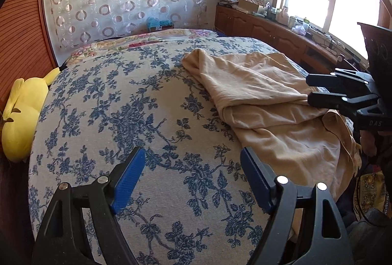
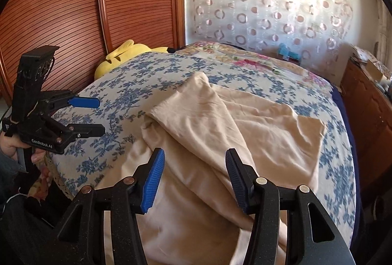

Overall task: Fold small clothes
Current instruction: 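Grasp the peach shirt edge with the right gripper and fold it over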

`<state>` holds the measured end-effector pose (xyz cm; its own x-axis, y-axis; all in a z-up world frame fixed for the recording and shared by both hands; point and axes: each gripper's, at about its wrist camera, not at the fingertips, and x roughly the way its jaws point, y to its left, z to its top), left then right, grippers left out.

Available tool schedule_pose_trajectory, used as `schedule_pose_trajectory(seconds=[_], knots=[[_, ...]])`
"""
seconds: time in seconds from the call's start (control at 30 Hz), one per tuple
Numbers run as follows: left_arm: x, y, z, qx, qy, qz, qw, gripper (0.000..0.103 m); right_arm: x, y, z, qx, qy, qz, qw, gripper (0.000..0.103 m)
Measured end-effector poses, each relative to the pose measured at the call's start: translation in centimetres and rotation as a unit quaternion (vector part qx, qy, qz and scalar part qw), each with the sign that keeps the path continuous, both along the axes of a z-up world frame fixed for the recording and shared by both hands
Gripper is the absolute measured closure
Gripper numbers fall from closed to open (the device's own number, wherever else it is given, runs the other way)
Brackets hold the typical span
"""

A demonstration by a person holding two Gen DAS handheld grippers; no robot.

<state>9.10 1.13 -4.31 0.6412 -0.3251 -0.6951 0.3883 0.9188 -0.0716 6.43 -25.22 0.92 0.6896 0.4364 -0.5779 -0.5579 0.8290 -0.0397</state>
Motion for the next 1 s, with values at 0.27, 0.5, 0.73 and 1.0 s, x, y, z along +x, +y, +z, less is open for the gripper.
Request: schedule_pose_trajectory(seconds=[0.27, 0.5, 0.73, 1.0], knots=[[-0.3, 1.0, -0.1, -0.004, -0.002, 0.006, 1.0, 0.022, 3.1, 2.1, 0.0, -0.021, 0.013, 0.023, 0.999, 0.042], [-0.4, 1.4, -0.9, -0.007, 0.007, 0.011, 0.9999, 0.022, 5.9, 4.9, -1.9, -0.061, 0.041, 0.05, 0.996, 0.042], [-0.5, 1.6, -1.5, -0.011, 0.014, 0.013, 0.9998, 0.022, 7.0, 6.9, -3.3, -0.112, 0.049, 0.064, 0.99, 0.042], [-0.8, 0.7, -1.9, -0.01, 0.02, 0.004, 0.9997, 0.022, 8.0, 4.8, -2.0, -0.053, 0.057, 0.054, 0.996, 0.099]])
